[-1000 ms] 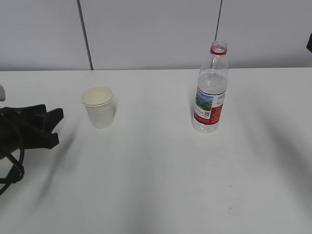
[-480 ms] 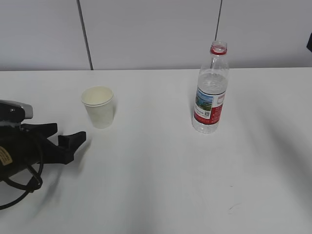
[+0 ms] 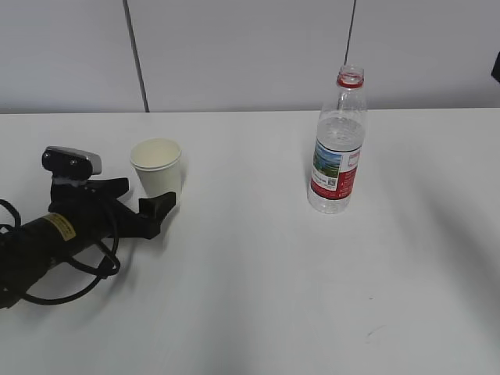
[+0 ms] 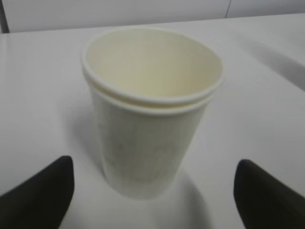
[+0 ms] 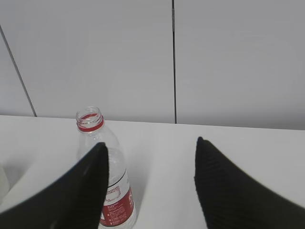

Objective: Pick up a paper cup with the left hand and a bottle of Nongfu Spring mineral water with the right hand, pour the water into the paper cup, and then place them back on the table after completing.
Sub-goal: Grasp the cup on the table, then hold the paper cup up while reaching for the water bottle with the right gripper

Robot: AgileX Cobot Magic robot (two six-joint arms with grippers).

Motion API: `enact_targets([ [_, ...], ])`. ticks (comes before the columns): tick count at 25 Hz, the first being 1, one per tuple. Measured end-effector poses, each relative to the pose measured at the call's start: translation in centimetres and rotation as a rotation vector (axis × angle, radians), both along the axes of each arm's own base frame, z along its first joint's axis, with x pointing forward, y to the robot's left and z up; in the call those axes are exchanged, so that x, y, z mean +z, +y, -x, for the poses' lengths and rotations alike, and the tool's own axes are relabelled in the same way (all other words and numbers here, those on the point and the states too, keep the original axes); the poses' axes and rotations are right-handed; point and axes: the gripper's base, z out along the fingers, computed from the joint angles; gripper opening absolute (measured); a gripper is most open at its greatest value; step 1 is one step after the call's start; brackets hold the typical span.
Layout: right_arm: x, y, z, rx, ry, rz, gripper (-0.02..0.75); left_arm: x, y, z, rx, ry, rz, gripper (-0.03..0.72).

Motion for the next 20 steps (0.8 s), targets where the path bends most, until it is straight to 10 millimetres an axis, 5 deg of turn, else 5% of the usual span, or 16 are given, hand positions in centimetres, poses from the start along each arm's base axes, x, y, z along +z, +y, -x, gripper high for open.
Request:
enact_targets([
  [10,0.0,0.0,0.0,0.000,0.000,0.000,0.428,-0.9,-1.4,-4.7,0.012,-0.088,0.026,0.602],
  [20,0.0,0.0,0.0,0.000,0.000,0.000,0.428,-0.9,-1.5,-5.2,0.012,-0.101,0.029,0.517],
])
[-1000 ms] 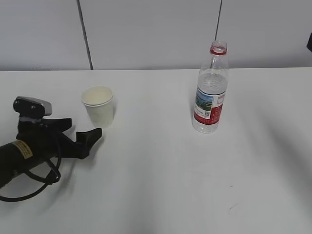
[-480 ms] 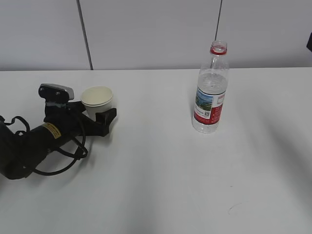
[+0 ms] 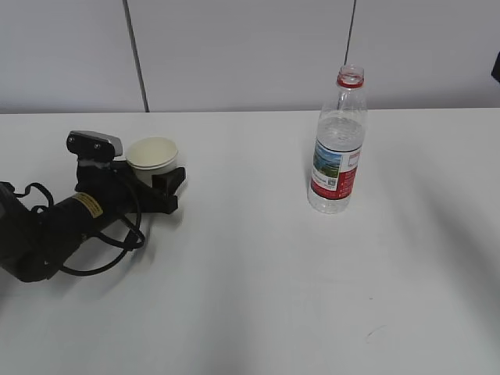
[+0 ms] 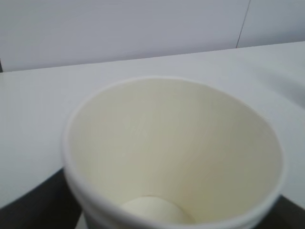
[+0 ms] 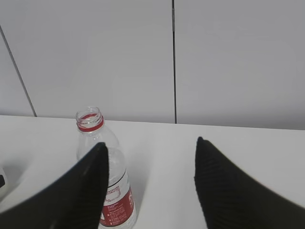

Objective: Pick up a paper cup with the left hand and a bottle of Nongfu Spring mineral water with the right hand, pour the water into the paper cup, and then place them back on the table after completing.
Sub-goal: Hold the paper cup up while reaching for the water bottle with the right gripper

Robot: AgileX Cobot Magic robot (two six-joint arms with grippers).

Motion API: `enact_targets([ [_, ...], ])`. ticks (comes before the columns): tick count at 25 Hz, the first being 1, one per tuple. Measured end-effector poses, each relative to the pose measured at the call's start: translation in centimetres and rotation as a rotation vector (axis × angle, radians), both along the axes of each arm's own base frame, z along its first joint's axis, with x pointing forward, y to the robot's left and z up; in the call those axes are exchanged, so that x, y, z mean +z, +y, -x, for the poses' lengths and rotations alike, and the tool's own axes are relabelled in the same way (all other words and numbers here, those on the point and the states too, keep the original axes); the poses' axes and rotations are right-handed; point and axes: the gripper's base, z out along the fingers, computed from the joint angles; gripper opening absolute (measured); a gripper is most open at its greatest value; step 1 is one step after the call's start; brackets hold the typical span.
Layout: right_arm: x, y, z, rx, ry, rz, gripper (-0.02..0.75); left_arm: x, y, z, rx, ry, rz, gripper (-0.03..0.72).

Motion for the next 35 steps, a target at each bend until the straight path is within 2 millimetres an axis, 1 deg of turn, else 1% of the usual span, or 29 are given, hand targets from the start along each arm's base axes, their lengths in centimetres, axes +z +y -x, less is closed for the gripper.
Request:
enact_targets([
  [4,0.0,0.0,0.0,0.000,0.000,0.000,0.428,-0.1,0.0,0.0,-0.002,0.001,0.000,0.426],
  [6,0.0,0.0,0.0,0.000,0.000,0.000,0.428,-0.1,0.0,0.0,-0.005,-0.001,0.000,0.406],
  [15,-0.1,0.0,-0.1,0.000,0.005,0.000,0.428,-0.1,-0.1,0.1,-0.013,-0.002,-0.002,0.396],
  [20,-1.5,0.1,-1.3,-0.002,0.071,-0.007,0.431,-0.1,-0.3,0.2,-0.036,-0.004,-0.008,0.393],
  [22,-2.0,0.2,-1.9,-0.001,0.082,-0.025,0.459,-0.1,-0.3,0.2,-0.037,-0.005,-0.007,0.393],
  [25,-2.6,0.4,-2.8,0.008,0.080,-0.031,0.577,-0.1,-0.3,0.2,-0.037,-0.005,-0.008,0.393],
  [27,-3.1,0.5,-3.3,0.017,0.084,-0.022,0.638,-0.1,-0.3,0.2,-0.038,-0.005,-0.008,0.393],
  [30,-4.0,0.8,-4.3,0.036,0.082,-0.017,0.661,-0.1,-0.3,0.2,-0.040,-0.005,-0.008,0.393],
  [35,-5.6,1.5,-6.2,0.101,0.033,0.003,0.661,-0.1,-0.3,0.2,-0.041,-0.005,-0.009,0.393],
])
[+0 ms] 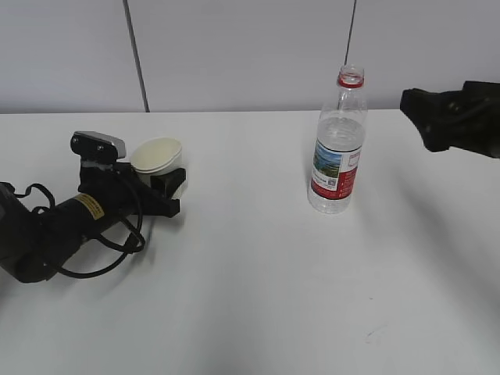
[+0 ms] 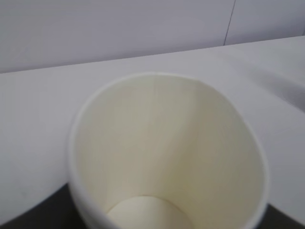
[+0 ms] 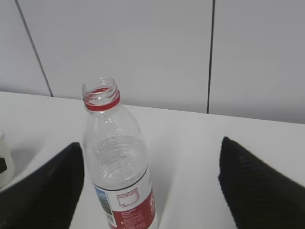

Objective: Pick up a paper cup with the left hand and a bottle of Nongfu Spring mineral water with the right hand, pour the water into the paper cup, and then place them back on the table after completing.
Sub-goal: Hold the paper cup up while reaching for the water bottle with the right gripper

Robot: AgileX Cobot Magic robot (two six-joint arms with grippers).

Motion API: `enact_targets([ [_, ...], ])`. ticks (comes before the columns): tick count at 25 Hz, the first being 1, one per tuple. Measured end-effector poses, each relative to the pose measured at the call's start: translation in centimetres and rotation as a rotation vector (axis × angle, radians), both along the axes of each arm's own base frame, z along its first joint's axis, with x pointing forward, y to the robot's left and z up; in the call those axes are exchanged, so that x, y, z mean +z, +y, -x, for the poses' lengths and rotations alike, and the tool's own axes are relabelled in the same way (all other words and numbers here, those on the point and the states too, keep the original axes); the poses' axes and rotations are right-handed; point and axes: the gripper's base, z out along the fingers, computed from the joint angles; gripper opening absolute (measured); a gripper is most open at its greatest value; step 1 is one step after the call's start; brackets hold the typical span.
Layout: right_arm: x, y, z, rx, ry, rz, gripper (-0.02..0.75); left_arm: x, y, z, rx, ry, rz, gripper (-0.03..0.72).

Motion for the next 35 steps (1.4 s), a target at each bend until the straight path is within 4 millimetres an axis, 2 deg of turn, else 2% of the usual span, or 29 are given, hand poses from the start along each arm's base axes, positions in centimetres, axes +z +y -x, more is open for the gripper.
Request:
enact_targets([
  [17,-8.3,1.5,-4.7,0.098,0.059,-0.070,0.661,0.0,0.0,0.0,-0.006,-0.002,-0.001,0.393],
  [27,-11.3,2.3,-7.9,0.160,0.081,-0.078,0.661,0.0,-0.1,0.0,-0.010,-0.002,-0.002,0.393],
  [35,-12.7,2.8,-10.2,0.198,0.064,-0.072,0.661,0.0,-0.1,0.1,-0.011,-0.002,-0.002,0.393],
])
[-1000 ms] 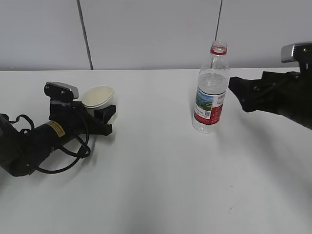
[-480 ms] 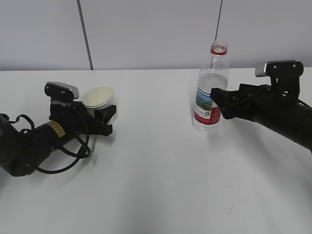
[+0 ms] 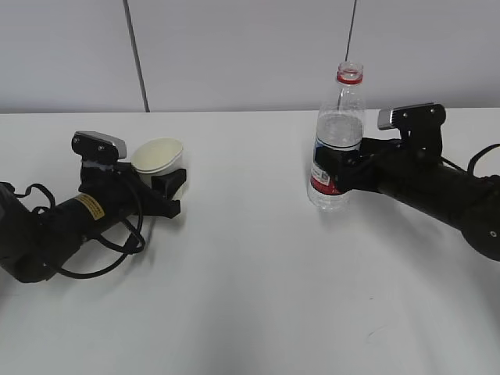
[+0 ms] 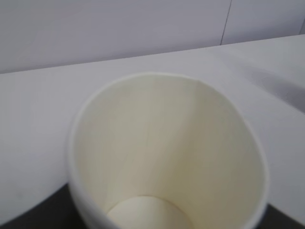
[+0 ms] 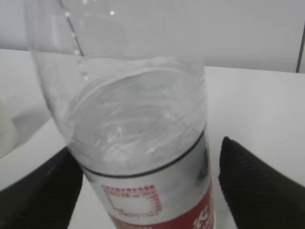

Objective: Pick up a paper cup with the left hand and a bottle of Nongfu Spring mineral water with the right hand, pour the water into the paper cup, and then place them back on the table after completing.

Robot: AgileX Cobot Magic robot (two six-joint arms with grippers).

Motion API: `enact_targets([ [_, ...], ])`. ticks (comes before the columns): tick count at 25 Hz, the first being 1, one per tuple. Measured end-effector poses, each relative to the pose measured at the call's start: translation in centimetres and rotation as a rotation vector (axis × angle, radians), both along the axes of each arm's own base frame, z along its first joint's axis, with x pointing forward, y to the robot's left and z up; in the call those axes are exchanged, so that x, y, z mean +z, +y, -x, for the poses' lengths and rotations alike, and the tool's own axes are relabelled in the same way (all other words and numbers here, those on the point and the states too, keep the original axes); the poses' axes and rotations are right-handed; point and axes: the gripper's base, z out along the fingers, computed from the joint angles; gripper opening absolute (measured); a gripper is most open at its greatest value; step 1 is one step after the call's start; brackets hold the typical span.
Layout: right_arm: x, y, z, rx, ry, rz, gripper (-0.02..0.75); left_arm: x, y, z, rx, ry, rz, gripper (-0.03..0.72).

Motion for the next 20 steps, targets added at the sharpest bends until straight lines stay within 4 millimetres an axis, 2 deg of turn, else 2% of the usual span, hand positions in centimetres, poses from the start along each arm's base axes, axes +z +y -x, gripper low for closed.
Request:
enact_targets([
  [9,-1.7,0.4,-1.6,0.028,0.008,0.010,0.661,0.0,0.0,0.0,-0.006,-0.001,-0.001,0.393],
  [17,-2.2,0.5,-2.5,0.033,-0.005,0.007,0.660,0.0,-0.2,0.1,-0.029,-0.003,-0.007,0.393],
  [20,-2.3,0.5,-2.5,0.033,-0.004,0.006,0.626,0.0,-0.3,0.2,-0.041,-0.004,-0.010,0.393],
])
